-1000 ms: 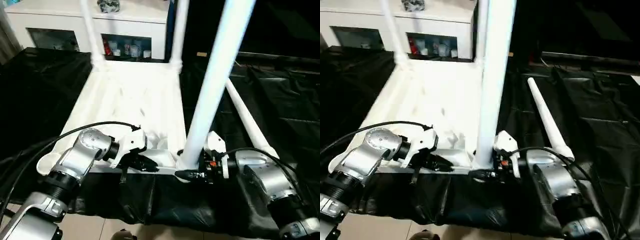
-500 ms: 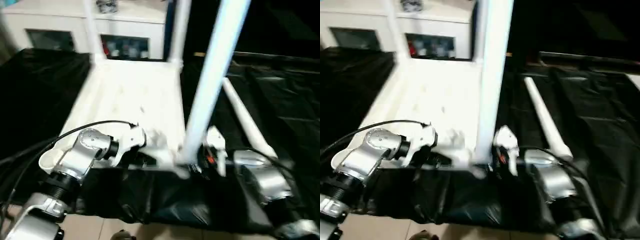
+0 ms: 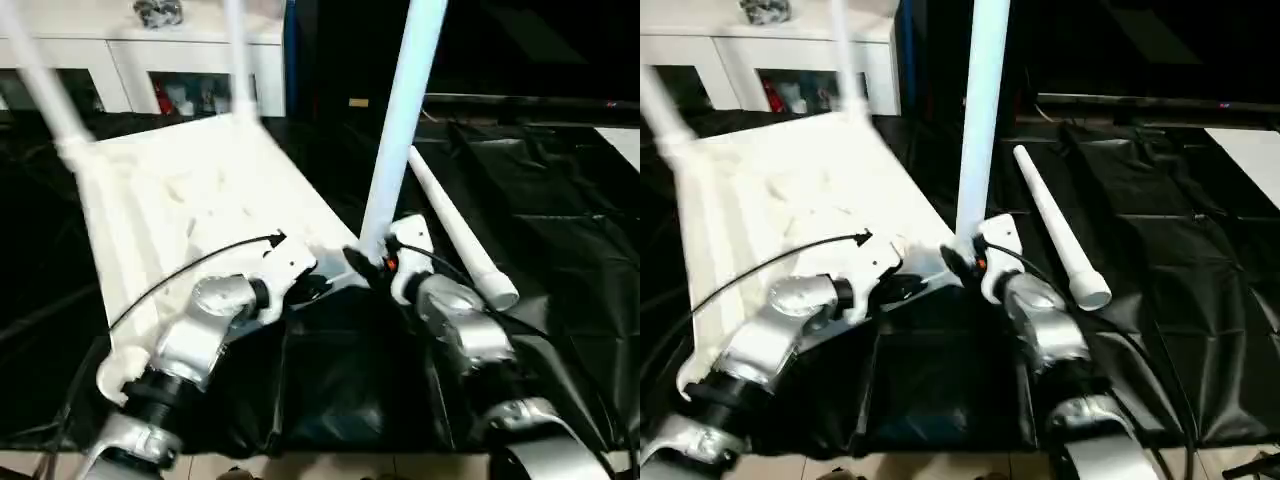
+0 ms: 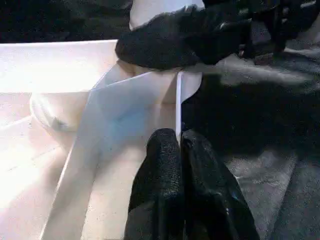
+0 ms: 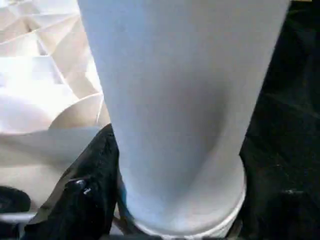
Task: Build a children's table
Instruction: Rotate leg to tighten
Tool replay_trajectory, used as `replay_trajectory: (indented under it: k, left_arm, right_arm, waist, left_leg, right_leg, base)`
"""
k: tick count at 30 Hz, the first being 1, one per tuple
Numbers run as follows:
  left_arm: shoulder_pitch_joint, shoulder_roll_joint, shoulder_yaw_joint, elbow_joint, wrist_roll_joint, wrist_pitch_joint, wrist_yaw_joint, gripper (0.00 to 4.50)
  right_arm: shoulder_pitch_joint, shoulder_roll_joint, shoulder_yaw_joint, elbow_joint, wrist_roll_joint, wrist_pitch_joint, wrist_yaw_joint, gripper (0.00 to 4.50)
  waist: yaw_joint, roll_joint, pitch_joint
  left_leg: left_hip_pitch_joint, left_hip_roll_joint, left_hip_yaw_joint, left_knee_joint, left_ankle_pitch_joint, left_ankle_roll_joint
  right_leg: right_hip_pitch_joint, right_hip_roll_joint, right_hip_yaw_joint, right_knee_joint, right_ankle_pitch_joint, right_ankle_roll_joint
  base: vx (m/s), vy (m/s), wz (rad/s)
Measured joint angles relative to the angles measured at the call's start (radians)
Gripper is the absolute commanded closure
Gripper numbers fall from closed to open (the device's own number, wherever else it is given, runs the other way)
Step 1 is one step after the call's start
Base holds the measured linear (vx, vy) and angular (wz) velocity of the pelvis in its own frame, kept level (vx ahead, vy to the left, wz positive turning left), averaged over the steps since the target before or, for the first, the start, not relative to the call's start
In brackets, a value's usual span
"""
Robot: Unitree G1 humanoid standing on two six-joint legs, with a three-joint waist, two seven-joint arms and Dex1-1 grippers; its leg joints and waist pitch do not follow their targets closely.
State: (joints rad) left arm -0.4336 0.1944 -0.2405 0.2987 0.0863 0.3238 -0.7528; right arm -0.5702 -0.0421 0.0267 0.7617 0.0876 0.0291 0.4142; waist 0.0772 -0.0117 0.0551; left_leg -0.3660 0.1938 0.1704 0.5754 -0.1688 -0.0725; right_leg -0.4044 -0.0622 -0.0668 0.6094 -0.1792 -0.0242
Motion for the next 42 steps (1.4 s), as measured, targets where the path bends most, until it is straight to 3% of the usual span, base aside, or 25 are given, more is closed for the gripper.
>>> replay_trajectory:
  k: [1, 5, 9, 15, 19, 25, 32, 42]
  left_arm:
    - [0.0, -0.003, -0.003, -0.001, 0.003, 0.0, 0.002, 4.5]
    - [-0.001, -0.005, -0.008, -0.002, 0.006, 0.0, 0.0, 4.5]
    - [-0.002, 0.021, -0.012, -0.003, -0.005, -0.011, -0.042, 4.5]
    - [-0.003, 0.093, -0.017, 0.002, -0.05, -0.048, -0.189, 4.5]
    - [-0.006, 0.138, -0.026, 0.01, -0.074, -0.073, -0.294, 4.5]
    - [-0.051, 0.185, -0.053, 0.086, -0.103, -0.135, -0.453, 4.5]
    - [-0.089, 0.195, -0.074, 0.158, -0.108, -0.195, -0.534, 4.5]
    - [-0.121, 0.2, -0.09, 0.222, -0.111, -0.247, -0.591, 4.5]
  right_arm:
    - [-0.006, 0.001, -0.002, 0.008, 0.0, -0.001, -0.002, 0.74]
    - [-0.011, 0.0, 0.001, 0.022, -0.014, -0.022, 0.0, 0.54]
    - [-0.011, -0.026, 0.022, 0.032, -0.021, -0.043, 0.058, 0.54]
    - [0.037, -0.107, 0.061, -0.025, 0.001, -0.068, 0.305, 0.54]
    - [0.083, -0.166, 0.096, -0.101, 0.032, -0.048, 0.479, 0.54]
    - [0.15, -0.284, 0.147, -0.248, 0.086, 0.057, 0.724, 0.54]
    - [0.189, -0.333, 0.18, -0.336, 0.092, 0.096, 0.796, 0.54]
    - [0.213, -0.358, 0.187, -0.399, 0.091, 0.144, 0.813, 1.27]
  waist:
    - [0.003, 0.0, 0.0]
    - [0.009, 0.0, 0.0]
    - [0.009, 0.0, 0.0]
    - [0.013, 0.0, 0.0]
    - [0.027, 0.0, 0.0]
    - [0.062, 0.0, 0.0]
    - [0.071, 0.001, 0.0]
    - [0.075, 0.002, -0.001]
  left_leg:
    - [0.0, 0.0, 0.0, 0.0, 0.0, 0.0]
    - [0.001, 0.0, 0.0, 0.0, 0.0, 0.0]
    - [0.002, 0.0, 0.0, 0.0, 0.0, 0.0]
    - [0.0, 0.0, 0.0, 0.001, 0.0, 0.0]
    - [-0.001, 0.001, 0.001, 0.002, 0.0, 0.0]
    - [-0.001, 0.002, 0.004, 0.003, 0.0, 0.0]
    - [-0.001, 0.003, 0.003, 0.003, 0.0, 0.0]
    - [-0.001, 0.003, 0.003, 0.003, 0.0, 0.0]
  right_leg:
    - [0.0, 0.0, 0.0, 0.0, 0.0, 0.0]
    - [0.0, 0.0, 0.0, 0.0, 0.0, 0.0]
    - [-0.001, 0.0, 0.0, 0.0, 0.0, 0.0]
    - [-0.001, 0.0, 0.0, 0.0, 0.0, 0.0]
    - [0.0, 0.0, 0.001, 0.0, 0.0, 0.0]
    - [0.004, 0.0, 0.003, 0.0, -0.001, 0.001]
    - [0.006, 0.0, 0.003, 0.001, -0.003, 0.006]
    - [0.006, 0.0, 0.002, 0.001, -0.003, 0.005]
  base:
    - [0.0, 0.0, 0.0]
    - [0.0, 0.0, 0.0]
    - [0.0, 0.0, 0.0]
    - [0.0, 0.0, 0.0]
    - [0.0, 0.0, 0.0]
    - [0.0, 0.0, 0.0]
    - [0.0, 0.0, 0.0]
    - [0.0, 0.0, 0.0]
